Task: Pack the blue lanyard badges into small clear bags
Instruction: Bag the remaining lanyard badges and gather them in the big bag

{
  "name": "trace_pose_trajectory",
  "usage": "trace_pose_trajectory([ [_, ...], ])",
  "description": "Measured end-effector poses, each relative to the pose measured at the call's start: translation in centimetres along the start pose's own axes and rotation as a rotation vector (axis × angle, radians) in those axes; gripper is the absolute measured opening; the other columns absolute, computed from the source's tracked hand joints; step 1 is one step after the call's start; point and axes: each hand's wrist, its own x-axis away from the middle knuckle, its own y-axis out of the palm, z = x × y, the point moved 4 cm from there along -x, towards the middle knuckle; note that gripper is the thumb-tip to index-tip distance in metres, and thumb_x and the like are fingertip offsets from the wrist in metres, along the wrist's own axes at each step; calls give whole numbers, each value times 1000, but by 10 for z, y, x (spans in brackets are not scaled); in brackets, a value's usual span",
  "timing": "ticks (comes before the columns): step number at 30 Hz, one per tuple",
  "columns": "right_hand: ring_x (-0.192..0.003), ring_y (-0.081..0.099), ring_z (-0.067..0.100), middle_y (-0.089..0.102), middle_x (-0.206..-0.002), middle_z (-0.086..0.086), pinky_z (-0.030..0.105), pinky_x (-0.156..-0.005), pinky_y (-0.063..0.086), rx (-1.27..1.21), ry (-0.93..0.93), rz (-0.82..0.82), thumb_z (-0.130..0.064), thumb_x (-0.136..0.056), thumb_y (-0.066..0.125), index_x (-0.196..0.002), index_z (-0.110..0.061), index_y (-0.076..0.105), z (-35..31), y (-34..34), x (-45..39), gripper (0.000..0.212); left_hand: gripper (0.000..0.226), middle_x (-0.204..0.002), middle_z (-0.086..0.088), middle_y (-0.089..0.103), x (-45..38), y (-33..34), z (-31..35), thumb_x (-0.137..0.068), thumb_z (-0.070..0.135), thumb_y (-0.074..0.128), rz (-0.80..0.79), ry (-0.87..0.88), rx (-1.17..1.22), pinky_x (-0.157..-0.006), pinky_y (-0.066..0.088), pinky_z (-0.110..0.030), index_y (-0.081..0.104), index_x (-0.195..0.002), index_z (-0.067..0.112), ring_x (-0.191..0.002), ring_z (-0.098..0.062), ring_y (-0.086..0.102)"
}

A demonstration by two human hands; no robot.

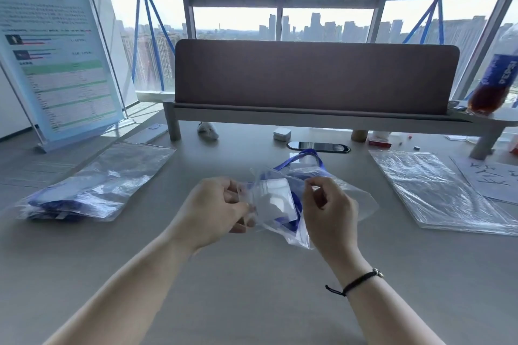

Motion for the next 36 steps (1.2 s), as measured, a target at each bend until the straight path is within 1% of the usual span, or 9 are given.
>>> trace_pose_trajectory([
  [6, -55, 52, 18, 56, -51, -3, 17, -53, 39, -52, -98, 16, -4, -88, 68, -88, -11, 72, -12, 1, 4, 8, 14, -75, -20, 73, -33, 33, -16, -81, -7, 58, 70, -25, 9, -68, 63, -50, 66, -83, 5, -63, -35, 72],
  [9, -52, 51, 14, 53, -51, -7, 16, -52, 39, -50, -96, 3, -5, -89, 68, -89, -13, 71, -10, 1, 4, 8, 11, -70, -27, 65, -47, 48, -25, -71, 5, 59, 103, 28, -155, -61, 59, -60, 62, -79, -3, -51, -25, 57],
  [15, -52, 52, 9, 51, -49, -10, 11, -53, 37, -66, -70, 15, -5, -88, 68, -88, -12, 70, -8, -4, 1, 7, 29, -58, -8, 66, -53, 55, -28, -74, 31, 75, 155, 92, -531, -60, 55, -35, 63, -65, 6, -56, -30, 59],
  [19, -53, 53, 6, 55, -51, -10, 8, -54, 36, -80, -28, 66, -5, -89, 68, -86, -15, 70, -2, -10, -5, 10, 32, -70, 10, 62, -51, 42, -43, -74, 49, 78, 268, 112, -678, -61, 47, -29, 61, -68, 22, -70, -15, 61],
  [23, -51, 53, 5, 59, -61, -24, 8, -54, 35, -99, 4, 69, -7, -90, 66, -86, -17, 69, 1, -10, -6, 11, 23, -99, 12, 65, -53, 40, -56, -81, 33, 77, 161, 130, -530, -74, 48, -22, 72, -103, 33, -84, -8, 64],
  [25, -51, 52, 5, 58, -59, -24, 8, -53, 35, -108, 9, 53, -8, -90, 67, -88, -19, 69, 1, -8, -4, 11, 28, -90, 12, 73, -55, 42, -60, -83, 19, 74, 82, 73, -368, -73, 49, -15, 75, -109, 28, -75, -2, 67],
  [27, -50, 52, 7, 58, -59, -20, 9, -53, 36, -112, 14, 29, -9, -89, 69, -89, -20, 69, 1, -5, -3, 11, 24, -77, 7, 75, -54, 43, -60, -83, 9, 73, 58, 6, -154, -81, 58, -26, 77, -103, 23, -69, -8, 68],
  [30, -50, 52, 10, 61, -60, -12, 17, -54, 42, -120, 18, -69, -17, -88, 72, -90, -31, 67, -2, 2, 0, 15, 15, -82, -8, 76, -50, 42, -55, -87, -1, 71, 91, -55, 178, -86, 61, -41, 77, -89, 13, -74, -18, 69],
  [36, -65, 57, 6, 60, -72, -15, 21, -61, 46, 82, -96, -377, -50, -88, 63, -118, -42, 64, -13, 28, 21, 31, 12, -76, -14, 66, -41, 37, -29, -91, 3, 66, 32, -84, 427, -65, 58, -28, 75, -87, -4, -65, -19, 66],
])
